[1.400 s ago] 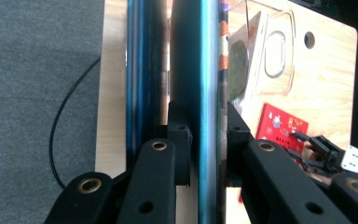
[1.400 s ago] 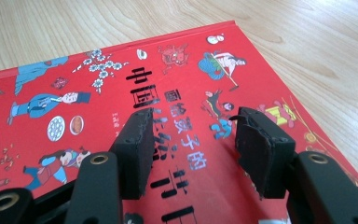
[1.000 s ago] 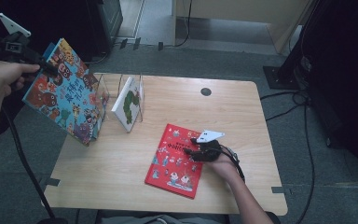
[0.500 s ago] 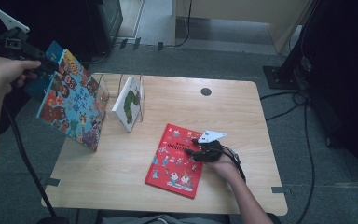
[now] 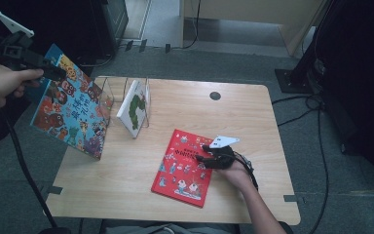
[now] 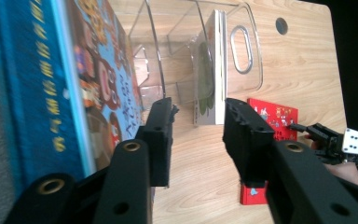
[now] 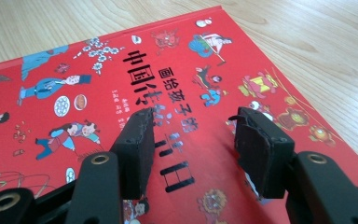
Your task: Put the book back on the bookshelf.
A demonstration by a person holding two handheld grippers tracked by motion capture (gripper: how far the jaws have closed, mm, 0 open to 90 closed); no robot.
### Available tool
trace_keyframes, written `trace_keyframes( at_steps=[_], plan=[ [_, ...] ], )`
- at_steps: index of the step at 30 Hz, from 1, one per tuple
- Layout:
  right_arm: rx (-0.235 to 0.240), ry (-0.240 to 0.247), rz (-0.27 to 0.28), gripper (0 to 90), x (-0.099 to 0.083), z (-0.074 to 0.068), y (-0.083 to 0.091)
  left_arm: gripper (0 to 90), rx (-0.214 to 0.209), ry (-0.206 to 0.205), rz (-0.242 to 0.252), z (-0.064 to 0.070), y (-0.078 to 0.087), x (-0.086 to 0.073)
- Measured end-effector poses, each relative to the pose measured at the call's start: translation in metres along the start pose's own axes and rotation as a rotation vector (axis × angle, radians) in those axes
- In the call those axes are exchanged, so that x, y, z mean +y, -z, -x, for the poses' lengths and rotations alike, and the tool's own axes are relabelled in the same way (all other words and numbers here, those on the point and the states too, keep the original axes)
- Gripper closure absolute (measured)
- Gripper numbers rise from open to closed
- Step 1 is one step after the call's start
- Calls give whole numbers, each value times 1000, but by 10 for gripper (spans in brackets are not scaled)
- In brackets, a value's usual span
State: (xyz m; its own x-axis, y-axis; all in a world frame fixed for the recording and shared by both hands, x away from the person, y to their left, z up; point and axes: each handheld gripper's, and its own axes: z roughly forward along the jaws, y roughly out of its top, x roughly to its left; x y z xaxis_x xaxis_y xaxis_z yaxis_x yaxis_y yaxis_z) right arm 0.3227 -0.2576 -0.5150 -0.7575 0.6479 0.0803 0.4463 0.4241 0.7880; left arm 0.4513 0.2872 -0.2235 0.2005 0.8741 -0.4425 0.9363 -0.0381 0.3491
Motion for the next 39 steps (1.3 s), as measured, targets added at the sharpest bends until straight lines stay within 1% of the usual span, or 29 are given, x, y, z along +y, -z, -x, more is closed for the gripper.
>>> trace_keyframes(
  at_steps=[2, 4, 6, 8, 11, 13, 15, 16, 17, 20, 23, 25, 26, 27, 30, 32, 33, 35, 36, 39],
  plan=[
    [-4, -5, -9, 472, 0, 0, 1, 646, -11, -11, -1, 2, -4, -7],
    [-2, -4, -13, 473, 0, 0, 2, 645, -7, -18, 1, 5, -6, -13],
    [-2, -6, -15, 484, 0, 1, 3, 641, -20, -24, -2, 7, -11, -18],
    [2, -7, -20, 501, 1, 2, 3, 634, -7, -36, -11, 12, -17, -24],
    [7, -8, -30, 519, 2, 3, 4, 613, 10, -70, -29, 20, -30, -32],
    [2, -8, -23, 520, 2, 5, 4, 611, -6, -76, -37, 24, -40, -37],
    [-1, -10, -21, 519, 2, 6, 3, 610, 7, -92, -40, 27, -48, -41],
    [-2, -11, -21, 519, 2, 6, 3, 610, 3, -98, -47, 29, -53, -43],
    [-1, -11, -22, 519, 2, 6, 3, 607, -13, -100, -54, 30, -59, -46],
    [-3, -10, -21, 521, 2, 6, 4, 602, -22, -118, -60, 35, -69, -50],
    [-4, -16, -12, 524, 2, 7, 5, 594, -49, -121, -60, 38, -79, -55],
    [-2, -20, -12, 523, 2, 8, 6, 587, -53, -125, -68, 40, -86, -58],
    [-4, -27, -12, 523, 2, 8, 6, 580, -67, -115, -67, 40, -91, -60],
    [-7, -29, -11, 523, 1, 9, 7, 579, -74, -116, -69, 41, -94, -62],
    [-10, -39, -14, 525, 1, 10, 8, 571, -71, -137, -78, 46, -103, -67],
    [-12, -38, -10, 527, 1, 11, 9, 559, -76, -153, -82, 49, -111, -72],
    [-14, -40, -10, 528, 1, 11, 9, 556, -79, -155, -86, 50, -113, -74],
    [-13, -48, -11, 530, 1, 11, 10, 556, -98, -160, -92, 51, -123, -79],
    [-15, -50, -9, 532, 1, 12, 11, 569, -103, -160, -97, 51, -127, -81],
    [-16, -57, -11, 536, 0, 12, 13, 576, -95, -171, -114, 53, -141, -87]
  ],
)
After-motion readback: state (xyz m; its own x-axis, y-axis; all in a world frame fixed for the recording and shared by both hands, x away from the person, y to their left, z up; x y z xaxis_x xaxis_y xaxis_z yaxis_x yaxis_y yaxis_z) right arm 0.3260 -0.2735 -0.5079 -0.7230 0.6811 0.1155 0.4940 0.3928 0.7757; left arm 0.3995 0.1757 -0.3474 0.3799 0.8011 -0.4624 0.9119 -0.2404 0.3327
